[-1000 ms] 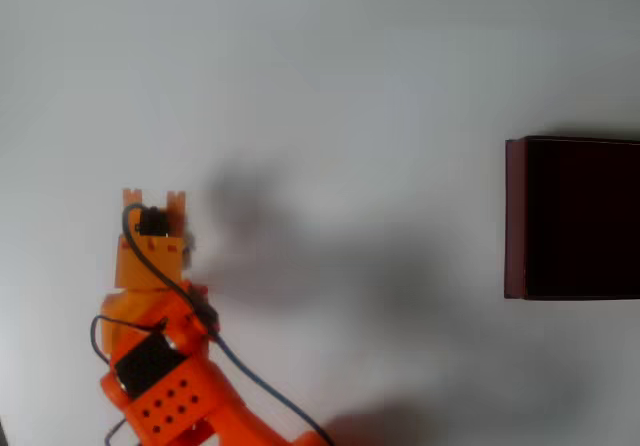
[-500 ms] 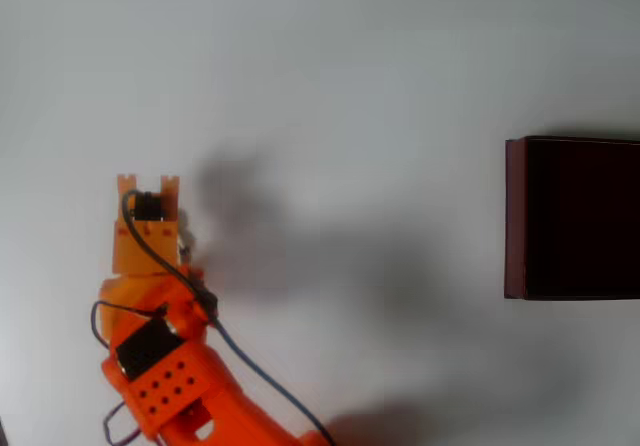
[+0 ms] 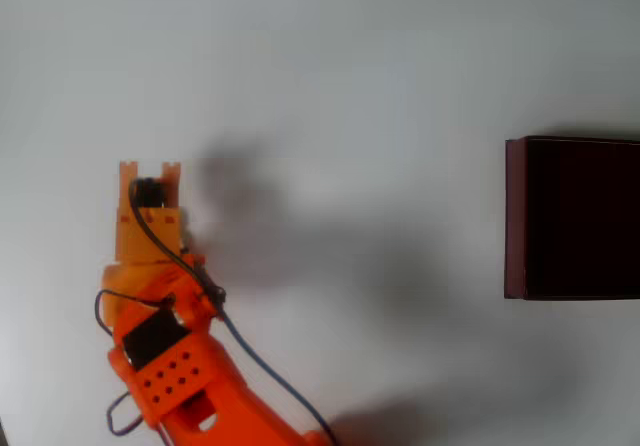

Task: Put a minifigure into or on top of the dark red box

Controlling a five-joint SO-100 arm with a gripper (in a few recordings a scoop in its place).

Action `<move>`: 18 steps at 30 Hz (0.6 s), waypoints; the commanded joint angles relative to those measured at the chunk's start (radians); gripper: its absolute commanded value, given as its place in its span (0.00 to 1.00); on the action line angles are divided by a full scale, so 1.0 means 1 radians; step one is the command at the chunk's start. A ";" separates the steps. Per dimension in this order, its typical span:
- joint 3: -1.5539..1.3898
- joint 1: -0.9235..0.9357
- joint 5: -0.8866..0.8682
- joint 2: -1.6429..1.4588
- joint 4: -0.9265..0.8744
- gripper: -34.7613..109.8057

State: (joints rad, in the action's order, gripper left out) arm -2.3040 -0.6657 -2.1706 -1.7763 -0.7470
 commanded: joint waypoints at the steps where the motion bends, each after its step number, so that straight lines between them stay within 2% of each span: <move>1: -0.018 0.002 -0.006 -0.003 0.044 0.36; 9: -0.080 -0.002 -0.008 0.014 0.146 0.31; 18: -0.100 0.008 0.009 -0.009 0.166 0.27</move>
State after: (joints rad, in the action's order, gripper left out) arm -2.3853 -0.6535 -2.1568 -1.7641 -0.5890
